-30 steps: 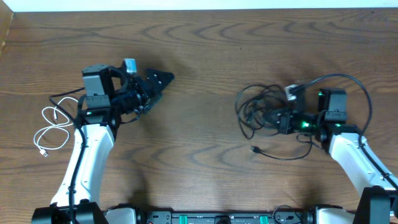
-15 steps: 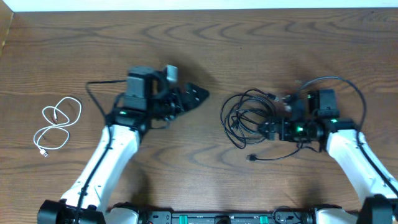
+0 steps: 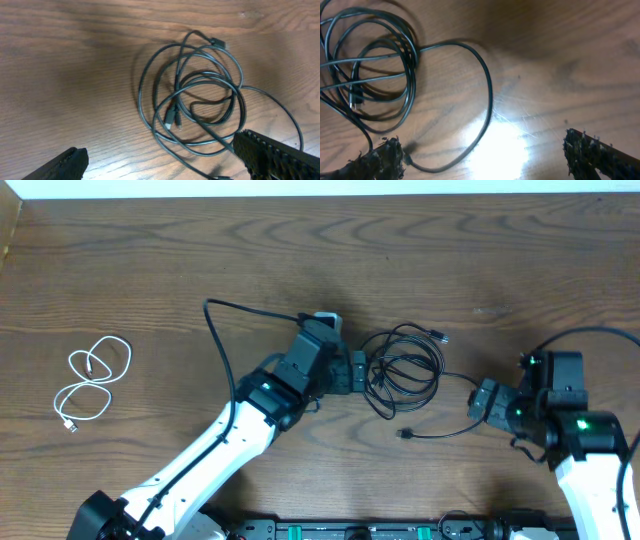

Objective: Untangle cables
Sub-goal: 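Move the left gripper right and grasp the black cable bundle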

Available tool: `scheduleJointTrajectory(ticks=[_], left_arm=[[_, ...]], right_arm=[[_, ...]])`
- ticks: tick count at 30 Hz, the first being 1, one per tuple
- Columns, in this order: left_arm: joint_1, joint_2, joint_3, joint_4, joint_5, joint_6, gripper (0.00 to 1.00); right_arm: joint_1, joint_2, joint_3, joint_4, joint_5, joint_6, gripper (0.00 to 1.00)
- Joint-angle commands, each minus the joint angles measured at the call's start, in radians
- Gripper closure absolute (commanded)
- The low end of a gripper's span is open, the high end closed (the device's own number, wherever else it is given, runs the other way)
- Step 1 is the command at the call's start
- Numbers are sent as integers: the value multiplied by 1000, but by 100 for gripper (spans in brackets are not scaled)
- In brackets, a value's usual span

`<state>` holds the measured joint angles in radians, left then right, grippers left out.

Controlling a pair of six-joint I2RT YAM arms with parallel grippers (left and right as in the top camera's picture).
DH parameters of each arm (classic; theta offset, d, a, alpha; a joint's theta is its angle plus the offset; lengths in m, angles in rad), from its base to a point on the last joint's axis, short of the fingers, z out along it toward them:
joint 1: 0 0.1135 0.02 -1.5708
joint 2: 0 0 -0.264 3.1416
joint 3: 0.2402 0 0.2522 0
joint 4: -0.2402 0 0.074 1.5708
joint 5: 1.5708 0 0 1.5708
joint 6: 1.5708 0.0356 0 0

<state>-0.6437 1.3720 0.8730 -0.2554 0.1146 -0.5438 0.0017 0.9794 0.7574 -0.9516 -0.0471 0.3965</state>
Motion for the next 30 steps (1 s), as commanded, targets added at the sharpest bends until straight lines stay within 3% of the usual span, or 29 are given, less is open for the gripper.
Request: scheduleJointTrajectory(ticks=[1,7,11,14,18,22,27,30], left_arm=[[-48,21,14,28,-44,-122,7],[-123,116,14,141,-44,-205,9],[-147,178,14,154,-44,-328,30],[-148,204,14,157,-44,-372,38],[-148,208,15,166,-50,-374,57],[-145,208,15,202,-62,-374,65],[-145,208,15,212,-104,-369,92],[-145,206,15,211,-105,-344,92]], right_arm=[[-9,-47,18,-34,29,56,1],[-9,-61,18,-67,27,64,1],[-9,-58,13,-84,26,63,1],[-9,-58,10,-91,26,63,1],[-9,-58,3,-89,26,63,1],[-8,-58,-8,-89,26,63,1],[-7,-58,-36,-89,-19,63,1],[-7,-58,-55,-87,-69,63,1]])
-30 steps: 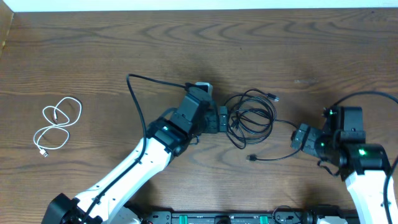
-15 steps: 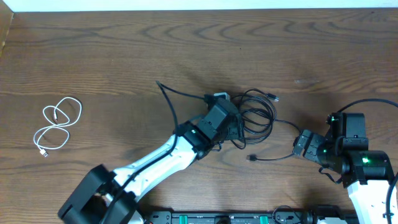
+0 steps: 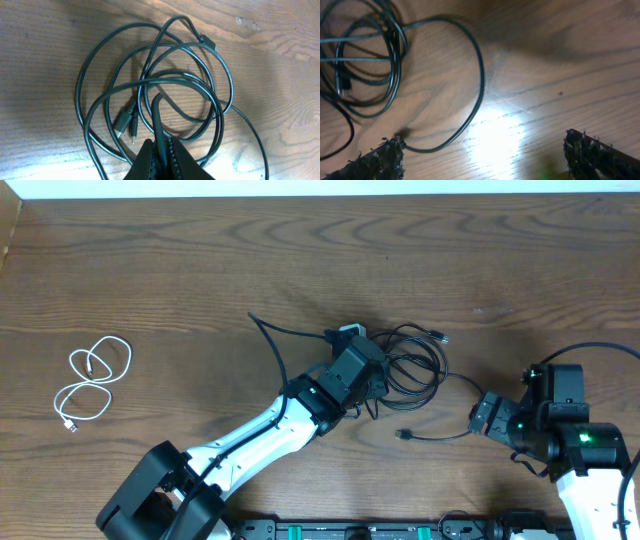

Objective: Untangle cables

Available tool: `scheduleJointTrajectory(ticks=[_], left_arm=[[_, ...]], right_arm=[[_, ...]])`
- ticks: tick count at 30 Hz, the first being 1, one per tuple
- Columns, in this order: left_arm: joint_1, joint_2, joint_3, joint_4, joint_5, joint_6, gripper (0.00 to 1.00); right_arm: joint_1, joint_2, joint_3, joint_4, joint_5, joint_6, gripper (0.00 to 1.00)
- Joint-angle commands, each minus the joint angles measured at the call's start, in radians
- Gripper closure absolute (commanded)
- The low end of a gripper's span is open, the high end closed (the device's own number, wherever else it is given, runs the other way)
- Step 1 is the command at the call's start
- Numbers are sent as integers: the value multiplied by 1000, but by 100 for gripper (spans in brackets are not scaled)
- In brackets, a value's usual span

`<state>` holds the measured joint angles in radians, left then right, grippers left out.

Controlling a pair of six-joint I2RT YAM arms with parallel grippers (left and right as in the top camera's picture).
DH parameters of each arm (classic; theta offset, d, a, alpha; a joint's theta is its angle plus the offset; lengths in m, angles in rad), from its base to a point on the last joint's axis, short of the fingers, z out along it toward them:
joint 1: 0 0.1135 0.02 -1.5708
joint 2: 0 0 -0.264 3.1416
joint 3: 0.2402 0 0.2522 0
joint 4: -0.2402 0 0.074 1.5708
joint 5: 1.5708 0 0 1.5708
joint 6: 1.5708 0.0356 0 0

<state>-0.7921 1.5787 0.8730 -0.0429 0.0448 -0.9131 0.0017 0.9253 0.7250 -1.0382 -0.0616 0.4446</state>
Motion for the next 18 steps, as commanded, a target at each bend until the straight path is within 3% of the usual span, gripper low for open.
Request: scheduleJointTrajectory(ticks=[1,9,18], left_arm=[[4,-4,15,-4,-34,26,92],[3,-238,15,-51,34,161,92],[3,-528,15,-128,87,161,92]], right_arm=[[-7,-4,-27,2,-71,14,1],[-6,-4,-129,199,-363,-86,7],[85,-2,-170,429,-401,48,1]])
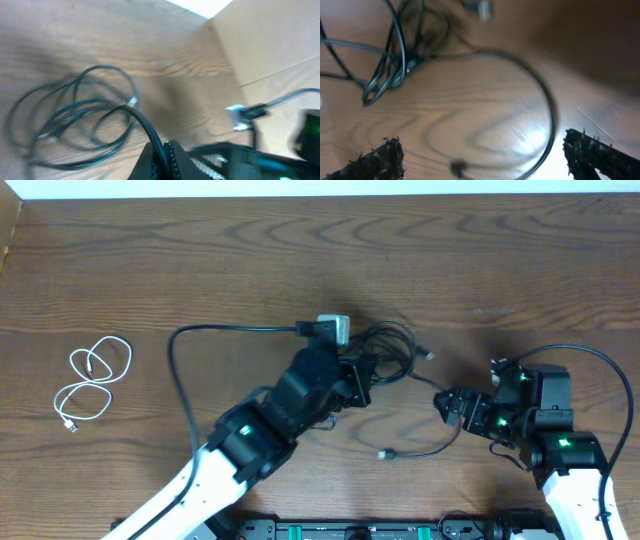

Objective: Untangle cables

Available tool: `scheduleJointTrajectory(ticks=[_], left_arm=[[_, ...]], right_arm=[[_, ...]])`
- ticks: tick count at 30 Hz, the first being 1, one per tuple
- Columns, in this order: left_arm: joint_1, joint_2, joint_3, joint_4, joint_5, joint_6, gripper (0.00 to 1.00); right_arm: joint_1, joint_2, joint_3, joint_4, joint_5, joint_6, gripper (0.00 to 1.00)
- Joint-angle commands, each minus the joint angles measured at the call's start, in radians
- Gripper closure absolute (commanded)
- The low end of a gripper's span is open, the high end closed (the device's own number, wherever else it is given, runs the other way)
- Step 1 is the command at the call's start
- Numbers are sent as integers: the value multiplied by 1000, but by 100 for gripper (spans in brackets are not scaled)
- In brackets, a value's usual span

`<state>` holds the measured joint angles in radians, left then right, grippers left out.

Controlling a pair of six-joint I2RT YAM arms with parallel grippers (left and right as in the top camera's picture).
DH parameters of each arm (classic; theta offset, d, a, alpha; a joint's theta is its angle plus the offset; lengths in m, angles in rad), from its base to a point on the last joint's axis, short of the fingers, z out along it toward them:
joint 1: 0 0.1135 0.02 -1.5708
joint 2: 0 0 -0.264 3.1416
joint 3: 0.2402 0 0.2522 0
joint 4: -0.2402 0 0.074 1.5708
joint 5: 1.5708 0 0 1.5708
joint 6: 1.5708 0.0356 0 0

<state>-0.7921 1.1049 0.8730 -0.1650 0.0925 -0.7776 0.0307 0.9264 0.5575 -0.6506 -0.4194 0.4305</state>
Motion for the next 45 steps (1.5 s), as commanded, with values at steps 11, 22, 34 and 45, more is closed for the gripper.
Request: scheduleJointTrajectory(ticks=[11,22,34,45], left_arm=[[3,-134,15,17,52,25,92],[19,-177,15,173,173,82,92],[372,-455,15,55,159,149,92],[439,-433,15,-14,127,157,92]], right_arm=[[393,89,-2,326,108,395,1],[590,454,2,535,567,613,1],[211,451,16,297,656,455,1],[177,264,19,263,632,291,1]])
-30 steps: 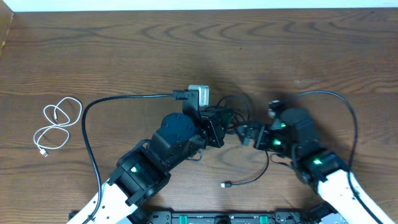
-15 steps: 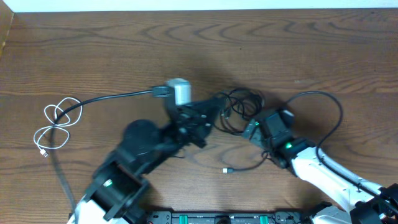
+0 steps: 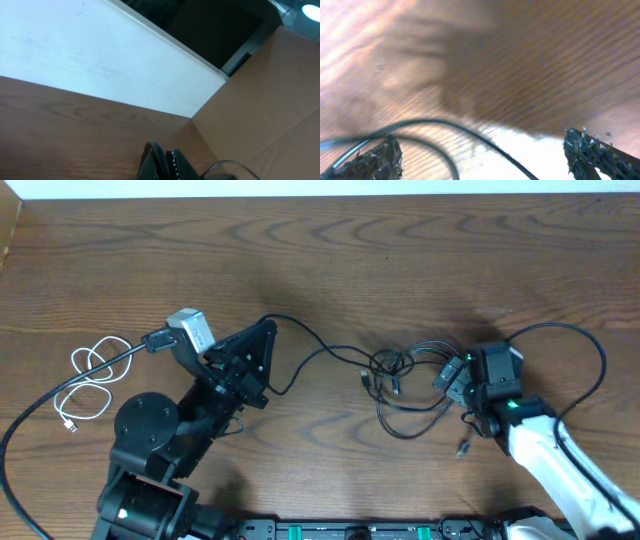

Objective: Untangle cables
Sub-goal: 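Pull the grippers apart, stretching the black cable across the table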

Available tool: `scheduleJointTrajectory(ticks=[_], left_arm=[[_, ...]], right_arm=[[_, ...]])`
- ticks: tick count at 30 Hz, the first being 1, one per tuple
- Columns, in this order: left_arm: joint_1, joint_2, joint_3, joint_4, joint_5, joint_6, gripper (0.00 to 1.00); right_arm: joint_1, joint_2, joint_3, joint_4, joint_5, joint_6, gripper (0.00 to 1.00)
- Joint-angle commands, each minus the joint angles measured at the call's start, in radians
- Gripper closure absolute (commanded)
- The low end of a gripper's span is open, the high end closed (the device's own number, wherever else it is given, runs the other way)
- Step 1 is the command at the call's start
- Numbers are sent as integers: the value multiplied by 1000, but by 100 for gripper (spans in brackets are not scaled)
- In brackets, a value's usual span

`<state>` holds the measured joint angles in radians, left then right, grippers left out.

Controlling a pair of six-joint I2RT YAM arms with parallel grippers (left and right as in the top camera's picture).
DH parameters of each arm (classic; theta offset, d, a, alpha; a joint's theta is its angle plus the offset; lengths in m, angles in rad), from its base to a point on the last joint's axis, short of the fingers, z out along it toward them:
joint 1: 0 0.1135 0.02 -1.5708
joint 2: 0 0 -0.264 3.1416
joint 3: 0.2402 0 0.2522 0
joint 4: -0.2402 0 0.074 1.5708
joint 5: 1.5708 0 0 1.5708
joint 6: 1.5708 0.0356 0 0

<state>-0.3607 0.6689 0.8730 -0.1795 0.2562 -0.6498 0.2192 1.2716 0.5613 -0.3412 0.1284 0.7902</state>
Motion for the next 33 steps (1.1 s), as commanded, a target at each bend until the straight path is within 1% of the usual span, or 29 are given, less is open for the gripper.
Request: scheduleJointTrajectory(ticks=[1,4,6,10,12,17,21,26,29,33], left_arm=[[7,2,15,-3,-70,29,92],[21,-3,15,-10,-195,29,92],[38,-3,15,-16,-259,29,92],[85,-3,15,-63,-386,28,92],[112,-3,15,-98,-436,23,93],[193,0,15,-180,-548,-22,92],[276,25,15,-198,-557,-33,92],[363,92,15,-205,-555,-106,92],[412,149,15,-202,-553,-124,92],[476,243,15,-162,-544,-122,92]], right_arm=[[-19,-105,16,-84,145,-46,1],[-78,-164,16,-237,305,75,1],[-147,-182,16,-303,330,115,1],[-312,-187,16,-344,299,113,1],[-379,-187,16,-344,256,88,1],[-467,-187,16,-319,198,31,1],[-491,-187,16,-309,162,12,1],[-521,-187,16,-310,158,2,1],[-573,-187,16,-315,157,-5,1],[-671,-187,16,-309,157,-59,1]])
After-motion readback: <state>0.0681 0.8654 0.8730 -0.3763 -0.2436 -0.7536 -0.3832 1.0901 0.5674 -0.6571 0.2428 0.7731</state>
